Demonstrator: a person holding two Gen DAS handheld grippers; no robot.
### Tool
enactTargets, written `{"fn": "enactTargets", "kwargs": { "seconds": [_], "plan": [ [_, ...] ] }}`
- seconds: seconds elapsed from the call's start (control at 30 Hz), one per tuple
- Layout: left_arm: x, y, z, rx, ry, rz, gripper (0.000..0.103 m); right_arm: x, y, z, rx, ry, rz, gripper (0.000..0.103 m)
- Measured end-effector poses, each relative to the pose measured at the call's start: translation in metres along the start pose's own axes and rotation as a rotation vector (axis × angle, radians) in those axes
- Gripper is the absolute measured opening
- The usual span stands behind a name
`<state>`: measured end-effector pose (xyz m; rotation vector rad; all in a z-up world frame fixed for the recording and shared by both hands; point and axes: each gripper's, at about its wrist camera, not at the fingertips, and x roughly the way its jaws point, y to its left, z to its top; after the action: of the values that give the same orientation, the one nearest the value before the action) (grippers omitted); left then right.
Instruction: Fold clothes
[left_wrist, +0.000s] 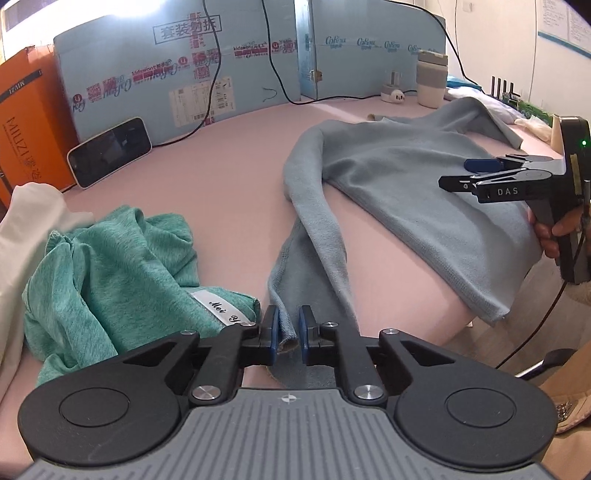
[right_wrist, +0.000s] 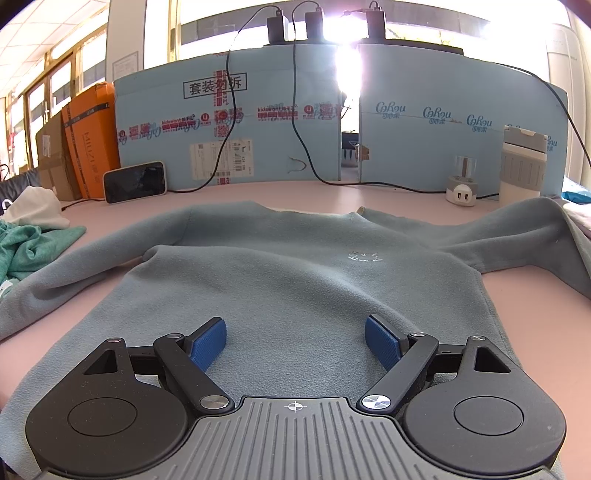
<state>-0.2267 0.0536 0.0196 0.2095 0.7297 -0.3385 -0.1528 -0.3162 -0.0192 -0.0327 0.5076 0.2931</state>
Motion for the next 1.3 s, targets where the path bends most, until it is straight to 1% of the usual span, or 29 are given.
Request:
{"fn": "enactTargets", "kwargs": {
  "seconds": [0.17, 0.3, 0.5, 0.7, 0.8, 1.03, 1.07, 1.1, 1.17, 1.23, 1.27, 1.3],
  "plan": [
    [-0.002, 0.004, 0.004, -0.034, -0.020, -0.016, 0.006, 0.000, 0.001, 0.000, 0.000, 0.000, -0.001, 0.085],
    [-0.014, 0.000, 0.015, -0.029, -0.080, -0.046, 0.005, -0.001, 0.001, -0.001, 0.002, -0.001, -0.002, 0.085],
    [-0.016, -0.013, 0.036, 0.009, -0.136, -0.097, 0.005, -0.001, -0.001, 0.001, 0.020, 0.003, 0.009, 0.085],
    [-0.004, -0.036, 0.066, 0.051, -0.187, -0.171, 0.005, -0.012, -0.009, 0.005, 0.099, -0.001, 0.062, 0.085],
    [0.005, -0.049, 0.084, 0.065, -0.213, -0.210, 0.005, -0.024, -0.011, 0.009, 0.106, -0.031, 0.081, 0.085],
    [0.026, -0.081, 0.127, 0.097, -0.274, -0.300, 0.006, -0.056, -0.026, 0.018, 0.134, -0.113, 0.052, 0.085],
    [0.029, -0.085, 0.133, 0.102, -0.283, -0.313, 0.007, -0.060, -0.029, 0.018, 0.140, -0.117, 0.046, 0.085],
    [0.033, -0.089, 0.137, 0.102, -0.282, -0.321, 0.010, -0.063, -0.031, 0.018, 0.140, -0.115, 0.038, 0.085],
    [0.044, -0.088, 0.131, 0.080, -0.240, -0.307, 0.014, -0.065, -0.035, 0.016, 0.131, -0.104, 0.016, 0.085],
    [0.052, -0.082, 0.121, 0.055, -0.201, -0.289, 0.023, -0.065, -0.037, 0.014, 0.125, -0.092, 0.004, 0.085],
    [0.053, -0.078, 0.115, 0.043, -0.183, -0.285, 0.033, -0.064, -0.039, 0.013, 0.124, -0.086, 0.000, 0.085],
    [0.054, -0.073, 0.109, 0.032, -0.165, -0.280, 0.038, -0.063, -0.040, 0.013, 0.126, -0.080, -0.002, 0.085]
  ]
}}
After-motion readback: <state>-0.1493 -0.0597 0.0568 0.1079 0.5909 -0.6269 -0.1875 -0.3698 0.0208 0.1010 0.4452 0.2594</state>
